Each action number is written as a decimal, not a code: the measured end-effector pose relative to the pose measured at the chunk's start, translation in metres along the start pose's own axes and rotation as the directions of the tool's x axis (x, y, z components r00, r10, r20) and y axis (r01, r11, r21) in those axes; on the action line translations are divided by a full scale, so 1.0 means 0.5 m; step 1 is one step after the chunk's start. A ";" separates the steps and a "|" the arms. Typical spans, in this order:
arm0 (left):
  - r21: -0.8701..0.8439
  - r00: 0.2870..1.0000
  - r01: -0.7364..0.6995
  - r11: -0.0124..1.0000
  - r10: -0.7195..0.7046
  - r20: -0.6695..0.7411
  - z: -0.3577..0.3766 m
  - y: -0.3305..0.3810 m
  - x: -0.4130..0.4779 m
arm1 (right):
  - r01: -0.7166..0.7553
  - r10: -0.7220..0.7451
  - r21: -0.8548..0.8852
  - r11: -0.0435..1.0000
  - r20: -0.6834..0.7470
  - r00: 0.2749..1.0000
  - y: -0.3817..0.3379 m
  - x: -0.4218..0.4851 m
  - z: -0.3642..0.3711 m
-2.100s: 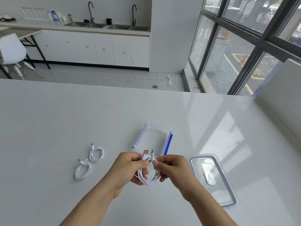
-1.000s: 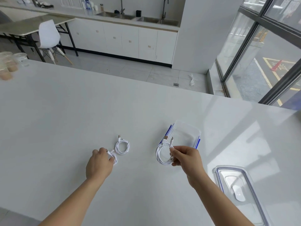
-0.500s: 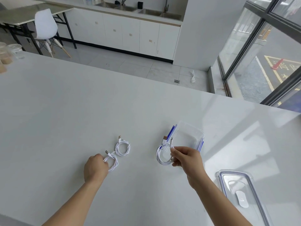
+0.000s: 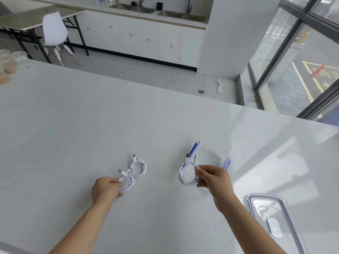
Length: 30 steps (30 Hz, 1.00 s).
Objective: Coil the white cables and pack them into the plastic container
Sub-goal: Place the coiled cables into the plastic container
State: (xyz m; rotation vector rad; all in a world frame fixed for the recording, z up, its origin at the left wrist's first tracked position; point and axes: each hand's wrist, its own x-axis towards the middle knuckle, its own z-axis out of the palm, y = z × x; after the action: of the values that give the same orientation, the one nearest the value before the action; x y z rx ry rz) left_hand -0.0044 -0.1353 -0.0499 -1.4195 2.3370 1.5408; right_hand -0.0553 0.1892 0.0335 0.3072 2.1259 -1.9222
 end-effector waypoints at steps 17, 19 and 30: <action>-0.218 0.946 -0.150 0.964 0.204 0.253 0.153 0.201 -0.115 | 0.009 -0.029 -0.130 0.992 -0.155 0.987 -0.039 0.105 -0.124; -0.219 0.937 -0.169 0.961 0.225 0.267 0.180 0.223 -0.126 | 0.000 -0.027 -0.157 0.988 -0.167 0.986 -0.042 0.130 -0.136; -0.137 0.918 -0.193 0.972 0.228 0.324 0.272 0.254 -0.146 | -0.035 -0.063 -0.539 0.842 -0.163 0.985 -0.024 0.268 -0.160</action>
State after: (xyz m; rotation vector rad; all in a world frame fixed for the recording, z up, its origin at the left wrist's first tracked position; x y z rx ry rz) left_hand -0.1070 0.0274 0.0046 -0.8450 2.2844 1.8110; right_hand -0.1895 0.2655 0.0080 0.3492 2.6753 -1.2468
